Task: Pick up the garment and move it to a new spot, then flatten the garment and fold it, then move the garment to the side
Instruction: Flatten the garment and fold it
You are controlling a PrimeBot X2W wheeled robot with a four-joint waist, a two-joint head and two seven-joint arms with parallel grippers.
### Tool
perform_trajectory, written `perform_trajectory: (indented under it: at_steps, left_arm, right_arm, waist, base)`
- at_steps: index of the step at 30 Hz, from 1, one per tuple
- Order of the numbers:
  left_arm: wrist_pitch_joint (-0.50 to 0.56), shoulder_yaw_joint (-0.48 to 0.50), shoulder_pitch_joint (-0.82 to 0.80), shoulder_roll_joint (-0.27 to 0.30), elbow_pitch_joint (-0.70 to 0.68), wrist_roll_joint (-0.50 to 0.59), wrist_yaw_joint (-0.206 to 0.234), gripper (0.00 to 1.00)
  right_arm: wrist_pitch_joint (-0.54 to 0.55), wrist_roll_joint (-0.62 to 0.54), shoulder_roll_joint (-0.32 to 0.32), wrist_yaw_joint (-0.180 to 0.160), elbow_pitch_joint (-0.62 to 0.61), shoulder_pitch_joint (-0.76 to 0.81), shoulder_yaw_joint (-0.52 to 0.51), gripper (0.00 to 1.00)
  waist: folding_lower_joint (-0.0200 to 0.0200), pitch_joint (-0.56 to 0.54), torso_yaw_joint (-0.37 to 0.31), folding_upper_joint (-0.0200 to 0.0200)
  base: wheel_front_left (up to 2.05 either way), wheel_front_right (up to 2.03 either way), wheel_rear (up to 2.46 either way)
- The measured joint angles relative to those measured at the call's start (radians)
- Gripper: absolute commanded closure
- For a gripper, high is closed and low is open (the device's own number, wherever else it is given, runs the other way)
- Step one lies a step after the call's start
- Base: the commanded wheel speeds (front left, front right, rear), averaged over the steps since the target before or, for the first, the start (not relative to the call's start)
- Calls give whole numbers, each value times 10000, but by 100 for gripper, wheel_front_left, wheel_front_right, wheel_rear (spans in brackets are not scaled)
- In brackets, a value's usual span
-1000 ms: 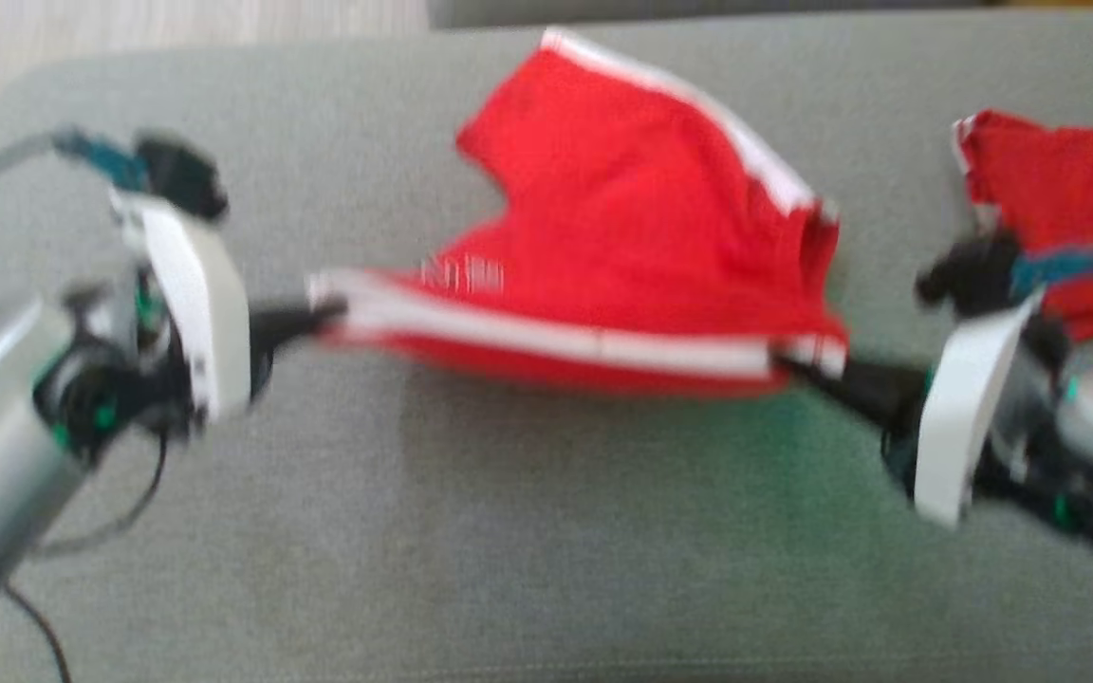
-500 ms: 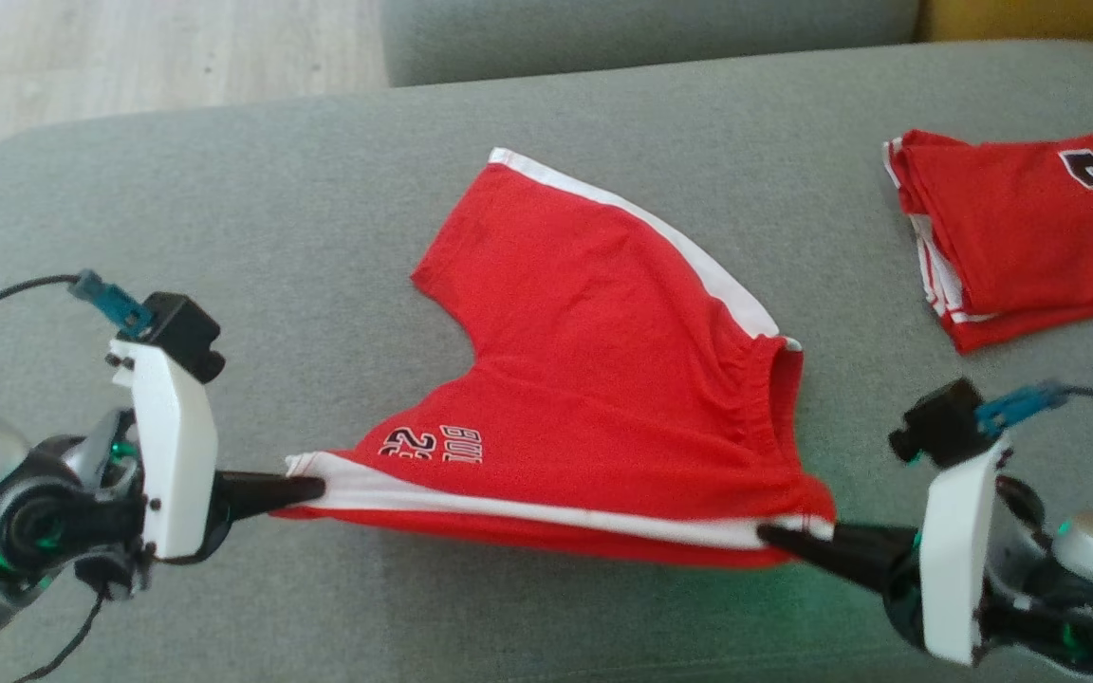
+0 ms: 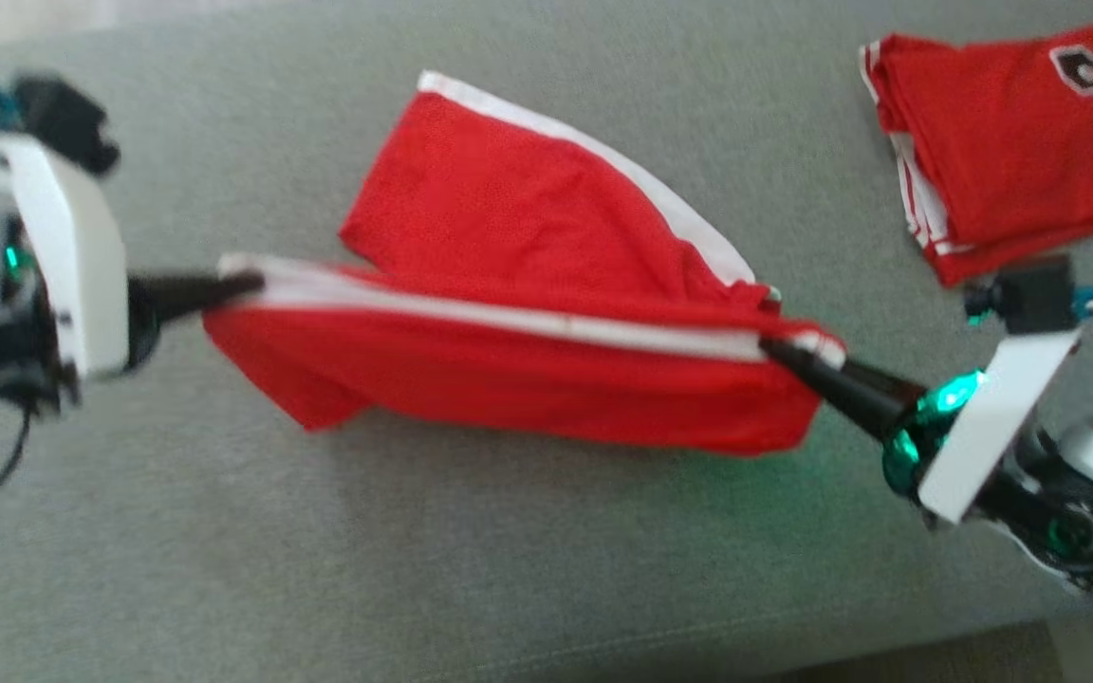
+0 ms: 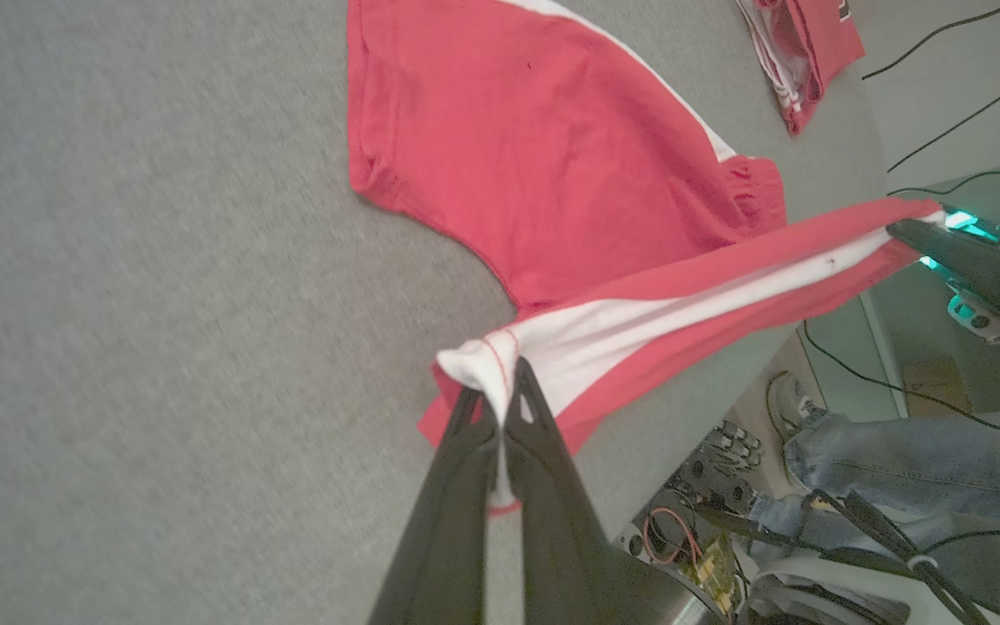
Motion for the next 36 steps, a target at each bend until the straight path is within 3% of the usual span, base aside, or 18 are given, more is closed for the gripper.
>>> perform_trajectory:
  at_steps: [6, 14, 20, 33, 34, 35, 36]
  left_arm:
    - [-313, 261, -1221, -656, 968, 779, -31, 100]
    - [-1064, 339, -2399, -1478, 2485, 1785, -468, 100]
    - [-1758, 355, -2981, -2115, 3724, 2345, -800, 100]
    - [-2219, 234, -3621, -3106, 6080, 2767, -976, 100]
    - [-2242, 234, -3622, -3179, 6217, 2763, -978, 91]
    - [-2242, 222, -3624, -3233, 6307, 2754, -978, 61]
    - [-2243, 199, -3630, -3269, 6364, 2748, -978, 23]
  right_arm:
    - [-1116, -40, 773, 0, 159, -174, -470, 100]
    - [-2029, -73, 1620, 0, 401, -715, -907, 100]
    - [-2209, -77, 2249, 0, 842, -842, -955, 100]
    - [-2077, -169, 3325, 0, 1931, -1629, -472, 99]
    - [-2036, -169, 3381, 0, 1996, -1675, -418, 84]
    - [-2010, -167, 3417, 0, 2042, -1731, -384, 65]
    - [-2002, -163, 3436, 0, 2079, -1761, -384, 24]
  waist:
    - [2, 882, -442, 0]
    - [3, 1805, -1234, 0]
    - [3, 2308, -1704, 0]
    - [2, 2906, -2105, -1]
    - [2, 2909, -2108, 0]
    - [2, 2905, -2106, -1]
    - [2, 2896, -2102, 0]
  base:
    - [0, 0, 0]
    - [0, 0, 0]
    - [0, 0, 0]
    - [0, 0, 0]
    - [0, 0, 0]
    - [0, 0, 0]
    - [0, 0, 0]
